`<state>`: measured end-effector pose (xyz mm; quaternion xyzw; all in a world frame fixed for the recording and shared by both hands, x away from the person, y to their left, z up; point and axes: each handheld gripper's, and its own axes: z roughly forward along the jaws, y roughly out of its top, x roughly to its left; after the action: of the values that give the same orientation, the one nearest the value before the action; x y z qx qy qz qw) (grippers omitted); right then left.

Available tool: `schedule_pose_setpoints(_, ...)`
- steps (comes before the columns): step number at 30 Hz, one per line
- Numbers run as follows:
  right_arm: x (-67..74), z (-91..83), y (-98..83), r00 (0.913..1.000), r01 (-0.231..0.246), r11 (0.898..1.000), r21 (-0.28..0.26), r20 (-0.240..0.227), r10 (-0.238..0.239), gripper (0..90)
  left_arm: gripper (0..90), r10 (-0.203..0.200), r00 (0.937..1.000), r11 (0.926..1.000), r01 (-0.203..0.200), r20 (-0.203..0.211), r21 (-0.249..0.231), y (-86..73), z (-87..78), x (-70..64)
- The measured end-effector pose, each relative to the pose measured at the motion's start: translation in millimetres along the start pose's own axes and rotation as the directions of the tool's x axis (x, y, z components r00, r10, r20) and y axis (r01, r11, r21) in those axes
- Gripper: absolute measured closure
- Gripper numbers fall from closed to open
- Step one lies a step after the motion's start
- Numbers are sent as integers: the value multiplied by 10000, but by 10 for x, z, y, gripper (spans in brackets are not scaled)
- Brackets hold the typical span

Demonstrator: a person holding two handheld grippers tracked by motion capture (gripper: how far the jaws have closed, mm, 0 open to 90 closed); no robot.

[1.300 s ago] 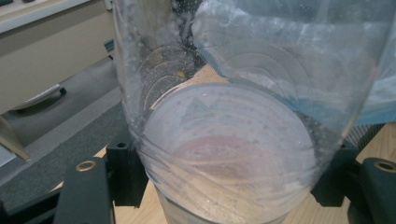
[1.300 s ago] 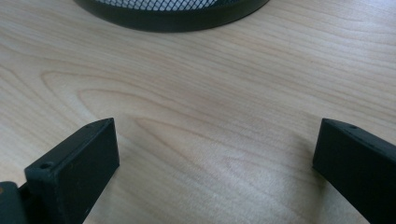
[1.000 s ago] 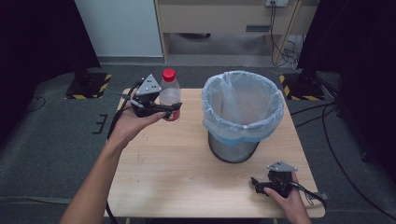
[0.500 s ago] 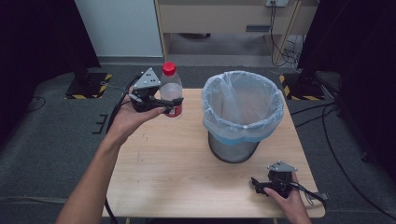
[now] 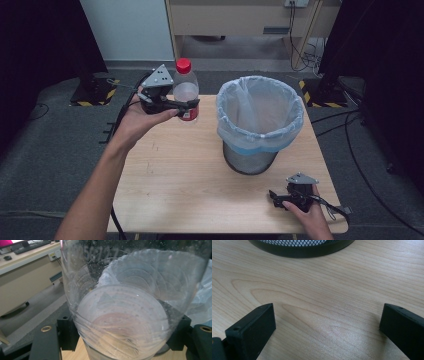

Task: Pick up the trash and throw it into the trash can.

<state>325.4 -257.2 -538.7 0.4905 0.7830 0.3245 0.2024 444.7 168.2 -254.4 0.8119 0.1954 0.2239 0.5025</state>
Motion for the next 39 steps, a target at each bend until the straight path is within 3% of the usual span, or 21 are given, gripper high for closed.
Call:
schedule_pose_setpoints(7,5,-5,-5,10000,-14,10000,1,-13,14,3,283,313,9994,9995,-312,144,-90,245,4,-39)
schedule_pose_setpoints(20,5,-5,-5,10000,-22,10000,4,-16,22,3,283,649,9974,9976,-640,316,-279,563,6,-107)
schedule_pose_setpoints(39,10,-7,-9,10000,-49,10000,-18,-8,49,3,282,1089,9929,9934,-1069,488,-408,884,131,-214)
